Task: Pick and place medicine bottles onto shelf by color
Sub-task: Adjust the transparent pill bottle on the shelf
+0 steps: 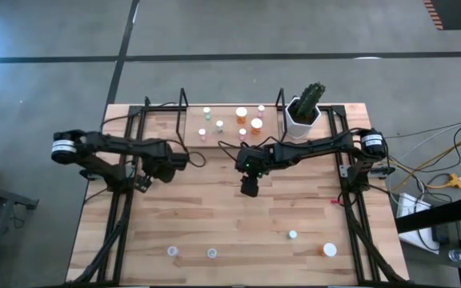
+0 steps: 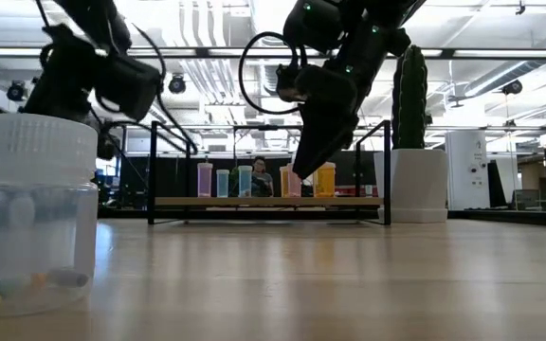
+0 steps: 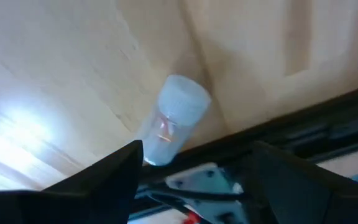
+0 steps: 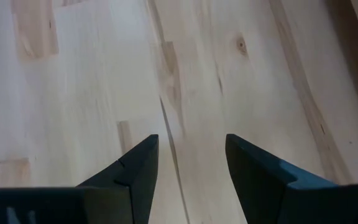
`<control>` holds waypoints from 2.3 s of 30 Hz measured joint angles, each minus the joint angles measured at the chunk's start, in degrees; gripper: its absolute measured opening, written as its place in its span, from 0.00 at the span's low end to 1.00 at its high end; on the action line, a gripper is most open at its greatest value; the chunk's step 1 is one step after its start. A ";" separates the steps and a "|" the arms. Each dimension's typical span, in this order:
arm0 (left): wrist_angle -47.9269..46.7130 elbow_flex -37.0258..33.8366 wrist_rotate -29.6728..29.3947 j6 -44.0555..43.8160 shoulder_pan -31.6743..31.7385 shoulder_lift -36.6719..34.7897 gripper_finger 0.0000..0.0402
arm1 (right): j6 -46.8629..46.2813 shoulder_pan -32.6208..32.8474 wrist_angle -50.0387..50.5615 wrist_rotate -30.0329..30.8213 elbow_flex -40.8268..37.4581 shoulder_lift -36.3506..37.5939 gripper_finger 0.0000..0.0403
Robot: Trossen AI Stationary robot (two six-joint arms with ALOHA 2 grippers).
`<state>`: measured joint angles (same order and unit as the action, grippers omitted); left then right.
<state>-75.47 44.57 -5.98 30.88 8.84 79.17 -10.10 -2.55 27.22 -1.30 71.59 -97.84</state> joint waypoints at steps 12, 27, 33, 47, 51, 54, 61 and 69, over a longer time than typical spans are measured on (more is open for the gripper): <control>13.97 -7.84 -6.53 6.01 0.04 3.87 0.69 | -0.64 0.04 -1.18 0.24 -0.02 0.00 0.44; 15.58 -2.64 3.80 -2.79 0.02 4.26 0.31 | -1.80 0.04 -0.17 -0.20 0.00 2.27 0.44; 22.69 -0.54 10.38 -17.60 0.04 -3.78 0.34 | -1.27 0.02 -0.59 -0.20 0.04 9.03 0.44; 67.49 -1.18 8.19 -35.69 0.03 -14.97 0.35 | -10.10 -2.79 -23.30 -0.33 -0.97 11.50 0.51; 71.60 -1.21 5.70 -36.55 0.04 -13.31 0.35 | -12.58 -4.80 -22.75 -0.17 1.77 11.48 0.57; 74.08 -1.00 4.01 -36.54 0.04 -11.67 0.35 | -12.86 -5.43 -22.76 -0.04 4.36 10.34 0.61; 75.63 0.73 3.94 -36.53 0.04 -8.33 0.35 | -13.32 -5.35 -13.15 -0.15 12.78 2.80 0.64; 75.28 1.26 2.98 -36.38 0.02 -8.13 0.35 | -12.13 -5.55 -1.22 0.02 22.16 -3.07 0.59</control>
<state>-0.19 45.82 -3.01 -5.50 8.86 71.04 -22.22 -8.10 26.00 -1.28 93.76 -100.92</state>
